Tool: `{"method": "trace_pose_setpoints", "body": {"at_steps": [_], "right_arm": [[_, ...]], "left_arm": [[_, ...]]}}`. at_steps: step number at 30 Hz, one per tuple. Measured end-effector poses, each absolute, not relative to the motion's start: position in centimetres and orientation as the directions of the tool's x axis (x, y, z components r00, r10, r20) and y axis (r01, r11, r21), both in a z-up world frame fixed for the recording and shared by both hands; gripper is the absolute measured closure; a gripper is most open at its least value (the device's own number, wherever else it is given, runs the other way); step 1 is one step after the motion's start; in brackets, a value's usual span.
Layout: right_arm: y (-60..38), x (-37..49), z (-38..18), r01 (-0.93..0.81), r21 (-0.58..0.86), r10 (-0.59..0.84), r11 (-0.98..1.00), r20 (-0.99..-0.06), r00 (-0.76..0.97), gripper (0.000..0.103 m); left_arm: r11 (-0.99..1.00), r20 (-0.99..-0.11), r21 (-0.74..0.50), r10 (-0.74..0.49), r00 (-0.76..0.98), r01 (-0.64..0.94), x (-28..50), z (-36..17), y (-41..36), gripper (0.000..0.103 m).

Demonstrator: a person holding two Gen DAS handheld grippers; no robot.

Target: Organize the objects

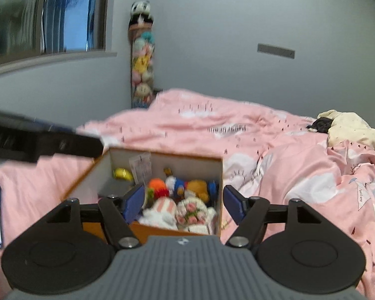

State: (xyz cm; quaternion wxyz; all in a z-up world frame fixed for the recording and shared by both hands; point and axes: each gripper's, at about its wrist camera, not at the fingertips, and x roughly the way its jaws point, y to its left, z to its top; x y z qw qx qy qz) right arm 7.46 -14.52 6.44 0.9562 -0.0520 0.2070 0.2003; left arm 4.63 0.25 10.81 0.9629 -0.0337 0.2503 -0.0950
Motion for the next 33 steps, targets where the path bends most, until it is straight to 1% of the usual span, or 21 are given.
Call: {"method": "trace_pose_setpoints", "body": {"at_steps": [3,5,7,9,11,14,17,19,23,33], "right_arm": [[-15.1,6.0,7.9,-0.401,0.042,0.39,0.915,-0.341,0.855,0.024],[-15.3,5.1,8.5,-0.4,0.066,0.401,0.914,-0.29,0.869,0.018],[-15.1,4.8,8.6,-0.394,0.069,0.397,0.917,-0.275,0.876,0.014],[-14.6,4.9,8.1,-0.39,0.066,0.392,0.918,-0.295,0.872,0.013],[-14.0,5.2,7.3,-0.39,0.07,0.39,0.918,-0.336,0.857,0.013],[-13.6,5.6,5.8,-0.387,0.089,0.39,0.918,-0.383,0.837,0.013],[-13.1,6.3,4.0,-0.374,0.085,0.372,0.924,-0.43,0.822,0.013],[-12.7,6.5,2.8,-0.365,0.077,0.358,0.928,-0.457,0.814,0.013],[-12.4,7.4,0.5,-0.353,0.066,0.334,0.933,-0.517,0.788,0.013],[-12.4,9.6,-3.1,-0.306,0.08,0.289,0.949,-0.612,0.736,0.011]], "left_arm": [[0.987,-0.449,-0.07,-0.162,0.879,0.147,2.9,11.7,-0.1,0.018],[0.992,-0.425,-0.05,-0.129,0.896,0.119,2.0,11.7,0.0,0.018],[0.994,-0.434,-0.056,-0.113,0.894,0.098,1.7,11.3,0.4,0.018],[0.995,-0.463,-0.077,-0.094,0.881,0.066,1.8,10.2,1.0,0.018],[0.995,-0.48,-0.096,-0.08,0.874,0.038,2.0,8.7,1.7,0.018],[0.994,-0.49,-0.107,-0.059,0.87,0.007,2.2,6.2,2.5,0.018],[0.994,-0.527,-0.113,-0.05,0.848,-0.011,2.6,3.9,2.8,0.018],[0.996,-0.55,-0.087,-0.028,0.835,-0.024,2.9,2.7,2.8,0.018],[0.998,-0.602,0.009,0.053,0.797,-0.06,3.6,0.7,2.6,0.018],[0.989,-0.719,-0.021,0.085,0.69,-0.143,4.8,-2.3,3.1,0.018]]}}
